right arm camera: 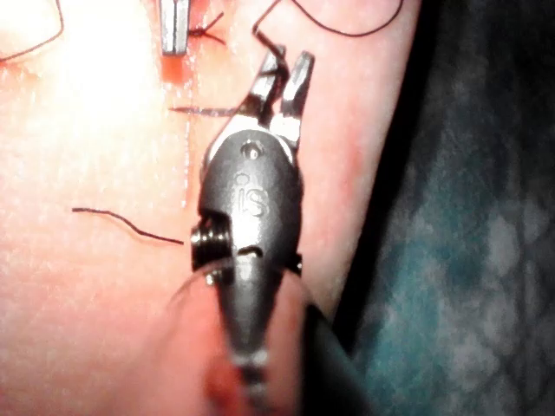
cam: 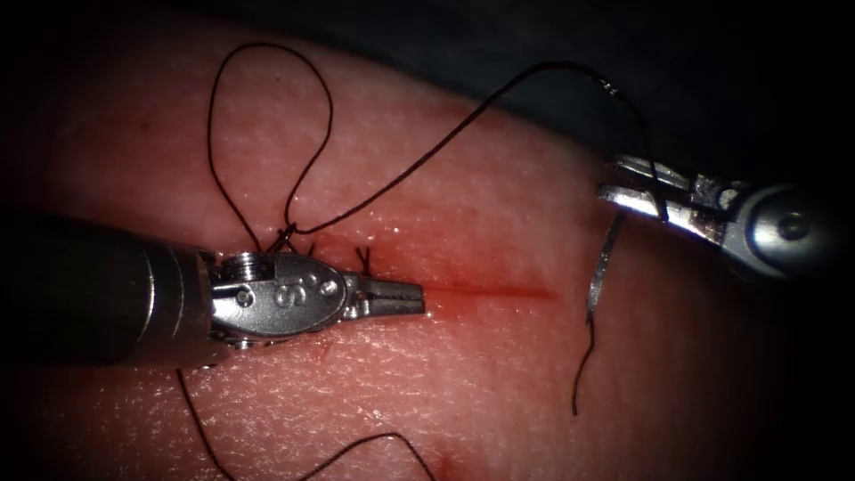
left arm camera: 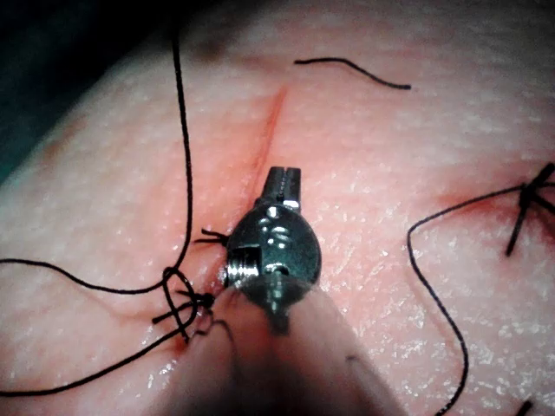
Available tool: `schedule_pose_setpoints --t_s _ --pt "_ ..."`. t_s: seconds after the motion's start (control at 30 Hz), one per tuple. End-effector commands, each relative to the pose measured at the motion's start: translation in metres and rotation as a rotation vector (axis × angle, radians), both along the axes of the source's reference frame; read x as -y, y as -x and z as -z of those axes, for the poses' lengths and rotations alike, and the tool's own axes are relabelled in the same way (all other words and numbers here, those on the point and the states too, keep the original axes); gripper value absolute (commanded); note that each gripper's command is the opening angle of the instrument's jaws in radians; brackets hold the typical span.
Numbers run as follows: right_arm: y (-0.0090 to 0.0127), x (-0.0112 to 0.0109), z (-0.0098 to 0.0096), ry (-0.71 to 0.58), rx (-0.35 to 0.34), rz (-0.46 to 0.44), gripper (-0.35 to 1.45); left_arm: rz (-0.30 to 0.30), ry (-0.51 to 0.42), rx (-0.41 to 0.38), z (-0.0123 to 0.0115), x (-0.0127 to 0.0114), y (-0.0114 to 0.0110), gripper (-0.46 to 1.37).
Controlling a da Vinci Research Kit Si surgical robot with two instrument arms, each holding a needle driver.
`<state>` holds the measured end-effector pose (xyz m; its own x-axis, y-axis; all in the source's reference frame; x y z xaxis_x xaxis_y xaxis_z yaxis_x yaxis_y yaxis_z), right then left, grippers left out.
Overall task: Wound Closure
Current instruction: Use the left gripper to push down on the bottom half of the cut
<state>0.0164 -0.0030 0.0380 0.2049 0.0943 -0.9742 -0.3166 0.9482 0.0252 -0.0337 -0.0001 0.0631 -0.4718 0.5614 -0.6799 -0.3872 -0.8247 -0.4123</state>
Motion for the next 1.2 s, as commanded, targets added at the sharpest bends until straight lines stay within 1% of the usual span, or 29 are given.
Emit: schedule_pose_setpoints --t_s 0.03,0.13,0.23,0.37,0.47,0.6,0.77,0.87,1.03,1.2 --pt "-0.0001 -0.0002 -0.0002 0.016 0.001 0.0 -0.35 -0.003 0.0 0.002 -0.0003 0.0002 0.0001 -0.35" --pt "-0.0003 -0.0002 -0.0002 0.057 -0.002 0.014 -0.35 -0.002 0.003 0.003 -0.0015 0.001 0.0004 -0.35" --pt "-0.0007 0.0001 0.0004 0.118 -0.011 0.027 -0.35 0.002 0.001 -0.004 -0.0032 0.0014 0.0006 -0.35" --pt "-0.0011 0.0009 0.0016 0.183 -0.022 0.042 -0.35 0.006 -0.004 -0.004 -0.0048 0.0009 0.0004 -0.35" --pt "-0.0012 0.0014 0.0023 0.215 -0.023 0.039 -0.35 0.02 0.009 -0.021 -0.0058 0.0005 0.0001 -0.35" --pt "-0.0013 0.0017 0.0023 0.233 -0.02 0.044 -0.35 0.029 0.019 -0.032 -0.007 0.0003 0.0001 -0.35" --pt "-0.0013 0.0017 0.0021 0.235 -0.021 0.042 -0.35 0.008 0.015 -0.075 -0.009 0.0013 -0.0001 -0.35" --pt "-0.0013 0.0016 0.0022 0.234 -0.021 0.041 -0.35 -0.002 0.015 -0.087 -0.0094 0.002 -0.0005 -0.35" --pt "-0.0015 0.0012 0.002 0.244 -0.016 0.041 -0.35 -0.005 0.014 -0.085 -0.0088 0.0026 -0.0011 -0.35" --pt "-0.0026 0.0003 -0.0003 0.295 -0.026 0.06 -0.35 -0.004 0.014 -0.086 -0.0086 0.0028 -0.0008 -0.35"
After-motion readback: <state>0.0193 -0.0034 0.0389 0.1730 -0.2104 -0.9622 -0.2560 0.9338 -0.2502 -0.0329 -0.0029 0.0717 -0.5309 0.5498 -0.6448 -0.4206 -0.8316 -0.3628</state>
